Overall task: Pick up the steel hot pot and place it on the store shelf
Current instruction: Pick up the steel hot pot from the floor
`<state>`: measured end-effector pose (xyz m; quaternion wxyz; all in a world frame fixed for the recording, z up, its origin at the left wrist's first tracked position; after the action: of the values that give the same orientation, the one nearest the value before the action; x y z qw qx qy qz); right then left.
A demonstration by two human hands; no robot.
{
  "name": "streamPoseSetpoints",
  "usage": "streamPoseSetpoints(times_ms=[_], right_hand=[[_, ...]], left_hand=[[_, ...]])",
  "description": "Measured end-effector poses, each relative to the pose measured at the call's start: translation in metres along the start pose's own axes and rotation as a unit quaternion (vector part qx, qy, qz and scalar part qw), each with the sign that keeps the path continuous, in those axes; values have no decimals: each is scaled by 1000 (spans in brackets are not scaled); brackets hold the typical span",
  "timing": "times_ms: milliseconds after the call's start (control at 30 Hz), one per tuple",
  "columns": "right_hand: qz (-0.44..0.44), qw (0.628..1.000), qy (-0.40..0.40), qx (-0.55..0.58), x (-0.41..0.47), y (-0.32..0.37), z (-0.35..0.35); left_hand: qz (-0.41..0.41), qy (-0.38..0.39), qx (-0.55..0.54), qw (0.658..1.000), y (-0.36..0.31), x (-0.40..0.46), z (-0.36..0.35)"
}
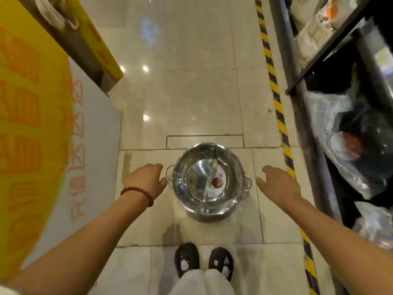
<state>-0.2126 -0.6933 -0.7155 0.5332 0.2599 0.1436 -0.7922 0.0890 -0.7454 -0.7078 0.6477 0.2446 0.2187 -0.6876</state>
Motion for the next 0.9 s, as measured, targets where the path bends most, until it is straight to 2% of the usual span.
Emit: streamPoseSetpoints(times_ms=[267,500,700,900], right_hand=[[-56,997,49,0,121,-42,-169],[-146,987,59,5,198,-87,-282],[-193,976,15,97,227,-103,-324],[-205,965,-17,163,237,-112,-319]], left_hand=[[38,16,-7,999,-10,146,-160],[99,-35,-19,994,13,238,-261],[150,-87,-71,982,23,278,-291],[171,-102,-93,976,30,277,-280]])
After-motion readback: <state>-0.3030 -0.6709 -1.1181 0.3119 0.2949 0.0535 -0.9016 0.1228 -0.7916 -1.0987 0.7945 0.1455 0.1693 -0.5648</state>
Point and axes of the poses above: each hand's wrist, its own x-axis towards the middle knuckle, its own z-axis out of the back of the hand, y = z × x, the point moved 5 cm from there along x, towards the middle knuckle
